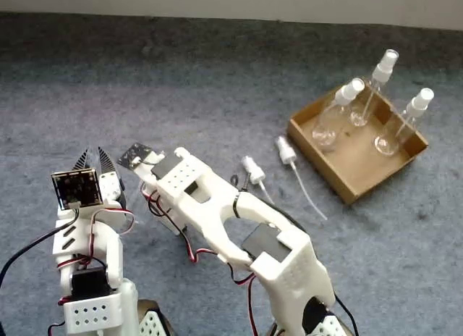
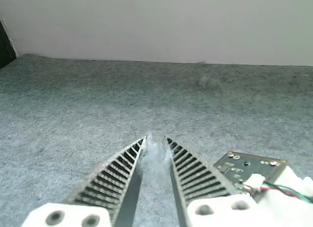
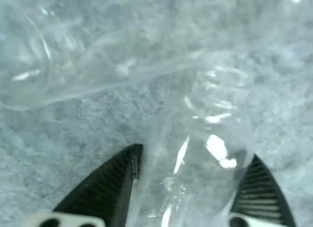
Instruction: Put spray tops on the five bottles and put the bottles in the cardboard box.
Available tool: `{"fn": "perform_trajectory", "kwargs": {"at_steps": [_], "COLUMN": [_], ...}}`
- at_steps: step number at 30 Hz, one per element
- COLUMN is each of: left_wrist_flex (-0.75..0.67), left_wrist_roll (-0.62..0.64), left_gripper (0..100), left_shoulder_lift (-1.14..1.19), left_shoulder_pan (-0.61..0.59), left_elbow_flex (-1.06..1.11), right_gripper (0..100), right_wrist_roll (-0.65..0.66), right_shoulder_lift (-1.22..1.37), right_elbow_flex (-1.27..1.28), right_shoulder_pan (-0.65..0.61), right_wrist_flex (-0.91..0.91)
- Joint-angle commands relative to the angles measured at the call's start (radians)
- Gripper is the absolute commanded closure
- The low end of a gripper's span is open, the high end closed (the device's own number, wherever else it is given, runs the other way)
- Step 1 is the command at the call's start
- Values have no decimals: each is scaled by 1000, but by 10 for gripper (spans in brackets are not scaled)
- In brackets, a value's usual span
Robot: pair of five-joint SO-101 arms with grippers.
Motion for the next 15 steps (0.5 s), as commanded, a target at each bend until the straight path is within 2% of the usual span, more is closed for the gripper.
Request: {"fn": "perform_trajectory", "kwargs": {"at_steps": [1,12,15], "left_wrist_flex": [-20,-20,-20], "left_wrist_roll": [-5,-5,-5], "left_gripper": [995,995,995], "left_shoulder_lift": [-7,-7,-7], "left_shoulder_pan": [24,24,24], "left_elbow_flex": [18,18,18], "right_gripper": [899,899,899], "right_wrist_roll": [12,15,97], "right_shoulder_lift": [-22,-308,-433], "right_elbow_flex": [-12,-131,-136], "right_shoulder_pan": [25,249,278], "right_wrist_flex": [-8,237,294]}}
